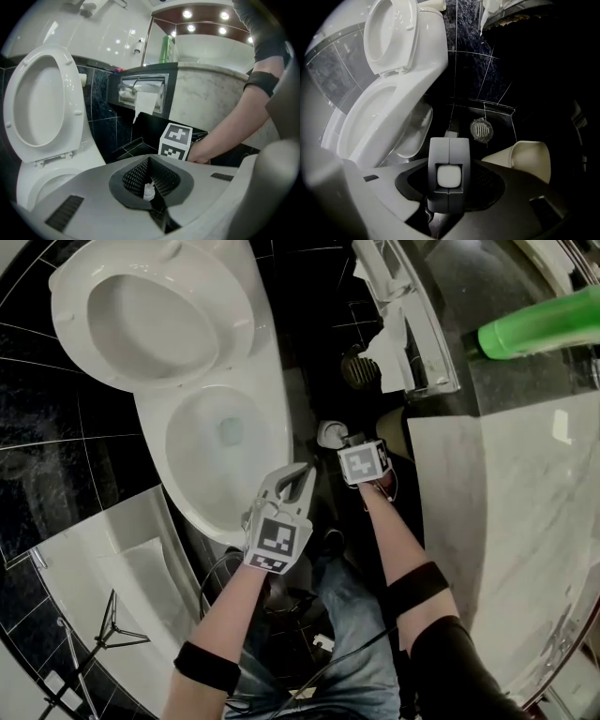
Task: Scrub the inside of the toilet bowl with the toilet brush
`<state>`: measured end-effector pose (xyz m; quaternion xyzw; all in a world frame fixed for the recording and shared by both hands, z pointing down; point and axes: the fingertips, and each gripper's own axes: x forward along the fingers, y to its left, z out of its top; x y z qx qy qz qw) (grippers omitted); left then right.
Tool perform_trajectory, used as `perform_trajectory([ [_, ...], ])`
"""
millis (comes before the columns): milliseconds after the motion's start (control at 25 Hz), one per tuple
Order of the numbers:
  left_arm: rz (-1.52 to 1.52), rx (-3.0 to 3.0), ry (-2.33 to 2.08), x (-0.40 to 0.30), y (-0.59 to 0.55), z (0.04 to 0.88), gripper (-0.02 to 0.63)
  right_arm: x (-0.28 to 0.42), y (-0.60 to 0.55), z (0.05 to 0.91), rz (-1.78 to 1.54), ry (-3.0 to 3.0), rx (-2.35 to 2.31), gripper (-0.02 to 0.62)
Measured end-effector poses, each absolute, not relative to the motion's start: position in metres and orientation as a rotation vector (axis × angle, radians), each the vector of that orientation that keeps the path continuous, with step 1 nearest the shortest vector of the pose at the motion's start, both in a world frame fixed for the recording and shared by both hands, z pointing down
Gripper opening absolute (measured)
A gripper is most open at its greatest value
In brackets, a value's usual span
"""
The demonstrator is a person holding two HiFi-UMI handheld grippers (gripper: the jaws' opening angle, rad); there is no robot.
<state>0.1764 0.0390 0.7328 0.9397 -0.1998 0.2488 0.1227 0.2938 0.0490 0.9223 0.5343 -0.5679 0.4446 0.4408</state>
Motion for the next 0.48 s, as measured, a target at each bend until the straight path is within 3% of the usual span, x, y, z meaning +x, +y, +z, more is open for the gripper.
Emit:
perform_trajectory([
  [480,0.724,2.741,-0.593,0.173,0.038,0.754,-0.006,0.306,0.046,0.949,1.056,-1.409,1.348,0.202],
])
